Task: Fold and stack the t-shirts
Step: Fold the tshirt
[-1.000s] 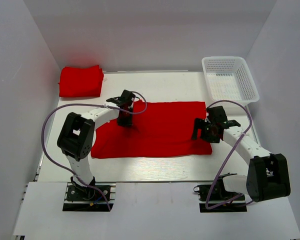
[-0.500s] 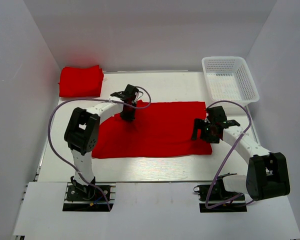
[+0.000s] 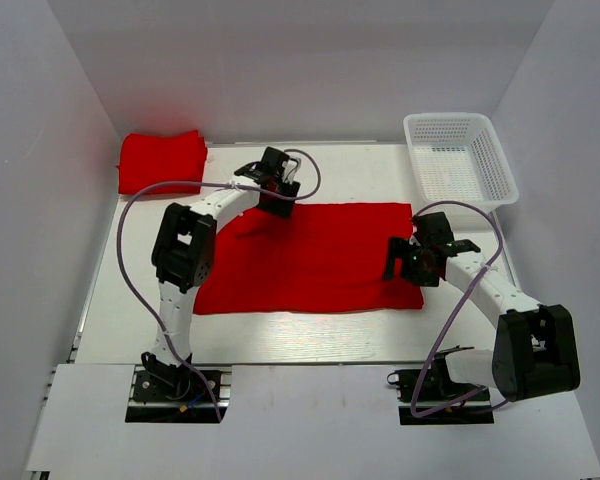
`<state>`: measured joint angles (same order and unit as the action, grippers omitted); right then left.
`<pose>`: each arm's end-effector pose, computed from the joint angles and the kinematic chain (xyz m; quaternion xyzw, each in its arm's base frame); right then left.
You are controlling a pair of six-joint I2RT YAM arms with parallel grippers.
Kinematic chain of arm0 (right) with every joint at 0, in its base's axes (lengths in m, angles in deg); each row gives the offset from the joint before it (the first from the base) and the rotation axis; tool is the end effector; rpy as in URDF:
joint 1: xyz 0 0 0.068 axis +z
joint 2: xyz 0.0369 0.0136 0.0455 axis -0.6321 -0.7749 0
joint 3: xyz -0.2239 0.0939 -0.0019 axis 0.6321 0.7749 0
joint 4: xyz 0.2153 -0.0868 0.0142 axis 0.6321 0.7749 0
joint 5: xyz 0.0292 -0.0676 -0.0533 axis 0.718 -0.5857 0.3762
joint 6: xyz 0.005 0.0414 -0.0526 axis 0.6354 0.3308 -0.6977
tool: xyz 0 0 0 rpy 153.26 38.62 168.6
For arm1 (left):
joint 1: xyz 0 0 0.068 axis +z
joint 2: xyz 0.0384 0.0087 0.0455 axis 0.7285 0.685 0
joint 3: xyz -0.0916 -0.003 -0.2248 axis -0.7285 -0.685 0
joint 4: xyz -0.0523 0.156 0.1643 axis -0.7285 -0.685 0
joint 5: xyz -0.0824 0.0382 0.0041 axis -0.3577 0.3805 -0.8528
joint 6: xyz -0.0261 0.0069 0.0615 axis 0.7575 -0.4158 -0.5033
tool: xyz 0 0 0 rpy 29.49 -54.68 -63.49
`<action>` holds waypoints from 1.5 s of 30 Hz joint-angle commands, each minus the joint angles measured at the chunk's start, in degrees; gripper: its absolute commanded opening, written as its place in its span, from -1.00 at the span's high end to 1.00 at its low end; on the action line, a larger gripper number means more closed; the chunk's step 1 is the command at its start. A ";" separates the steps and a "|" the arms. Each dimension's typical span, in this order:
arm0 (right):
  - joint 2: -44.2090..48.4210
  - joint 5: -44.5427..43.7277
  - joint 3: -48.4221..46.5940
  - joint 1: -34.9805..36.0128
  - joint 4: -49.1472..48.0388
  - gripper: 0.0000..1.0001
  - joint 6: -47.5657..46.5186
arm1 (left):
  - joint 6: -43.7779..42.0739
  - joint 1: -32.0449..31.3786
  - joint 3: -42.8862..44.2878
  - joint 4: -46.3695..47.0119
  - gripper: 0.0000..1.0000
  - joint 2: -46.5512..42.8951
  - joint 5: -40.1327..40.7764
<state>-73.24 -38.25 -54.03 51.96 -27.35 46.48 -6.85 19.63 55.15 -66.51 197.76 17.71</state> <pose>0.2231 0.0533 0.1663 0.0337 0.9645 0.0917 0.2453 0.3813 -0.1930 0.1582 0.1966 0.9469 -0.0480 0.2498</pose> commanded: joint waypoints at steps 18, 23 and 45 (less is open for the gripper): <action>3.16 1.76 -4.85 0.08 0.71 -0.80 -3.83 | 2.44 0.94 -7.10 2.35 -1.00 -15.34 -2.82; 3.60 1.67 -3.88 -0.01 0.98 -0.80 -4.09 | 6.14 0.94 -23.09 10.07 -1.00 -22.47 -7.31; 3.78 -0.78 -2.74 -0.18 2.47 -0.80 -3.48 | 1.84 2.00 -9.51 8.77 -1.00 -6.14 6.39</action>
<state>-70.58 -38.05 -56.85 51.96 -25.80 43.31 -2.87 20.96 41.67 -57.61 190.92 18.89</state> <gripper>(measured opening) 0.900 0.997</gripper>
